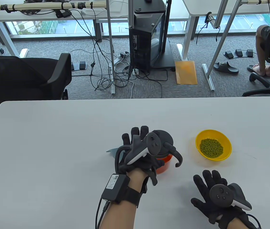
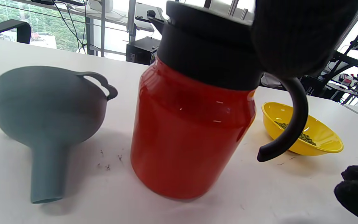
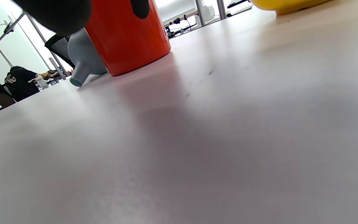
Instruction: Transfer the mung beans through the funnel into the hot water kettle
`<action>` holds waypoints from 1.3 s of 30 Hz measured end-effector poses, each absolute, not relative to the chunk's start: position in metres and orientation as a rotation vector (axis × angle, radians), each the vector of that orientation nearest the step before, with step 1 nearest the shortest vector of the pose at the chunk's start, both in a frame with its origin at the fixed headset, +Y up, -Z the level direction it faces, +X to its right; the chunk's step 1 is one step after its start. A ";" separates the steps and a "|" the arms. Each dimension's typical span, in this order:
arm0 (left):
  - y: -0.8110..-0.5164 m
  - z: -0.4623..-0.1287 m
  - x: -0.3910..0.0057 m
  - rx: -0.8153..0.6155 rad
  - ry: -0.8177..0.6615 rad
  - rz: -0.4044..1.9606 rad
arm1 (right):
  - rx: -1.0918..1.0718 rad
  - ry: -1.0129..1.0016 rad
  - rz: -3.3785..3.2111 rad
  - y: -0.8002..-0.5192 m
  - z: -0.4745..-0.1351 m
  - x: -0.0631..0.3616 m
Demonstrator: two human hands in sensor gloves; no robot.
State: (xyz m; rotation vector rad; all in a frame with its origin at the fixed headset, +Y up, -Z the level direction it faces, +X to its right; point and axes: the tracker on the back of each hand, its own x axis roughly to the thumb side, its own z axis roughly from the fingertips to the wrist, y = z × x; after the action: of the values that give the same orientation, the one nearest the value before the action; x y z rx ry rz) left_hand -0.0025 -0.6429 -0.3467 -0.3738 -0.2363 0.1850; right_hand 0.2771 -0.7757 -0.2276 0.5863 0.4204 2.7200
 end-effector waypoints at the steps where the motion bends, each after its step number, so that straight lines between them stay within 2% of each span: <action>1: -0.643 -0.352 0.004 -0.408 -0.235 0.161 | 0.588 0.426 2.719 -0.776 -0.228 0.277; 5: -0.640 -0.369 0.023 -0.439 -0.261 0.144 | 0.599 0.443 2.720 -0.777 -0.228 0.275; 10: -0.645 -0.390 0.040 -0.545 -0.263 0.110 | 0.609 0.444 2.719 -0.778 -0.227 0.274; 17: -0.655 -0.403 0.045 -0.615 -0.267 0.121 | 0.612 0.437 2.710 -0.779 -0.227 0.274; 29: -0.649 -0.404 0.046 -0.546 -0.303 0.082 | 0.627 0.447 2.693 -0.780 -0.227 0.272; 35: -0.623 -0.393 0.034 -0.483 -0.314 0.138 | 0.635 0.430 2.692 -0.780 -0.226 0.272; 39: -0.604 -0.386 0.010 -0.403 -0.328 0.219 | 0.635 0.429 2.686 -0.780 -0.226 0.272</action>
State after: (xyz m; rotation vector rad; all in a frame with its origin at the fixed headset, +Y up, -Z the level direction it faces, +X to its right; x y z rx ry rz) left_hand 0.0097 -0.6037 -0.3858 -0.4028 -0.3276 0.2190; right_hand 0.2722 -0.7800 -0.2261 0.6355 0.4293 2.6863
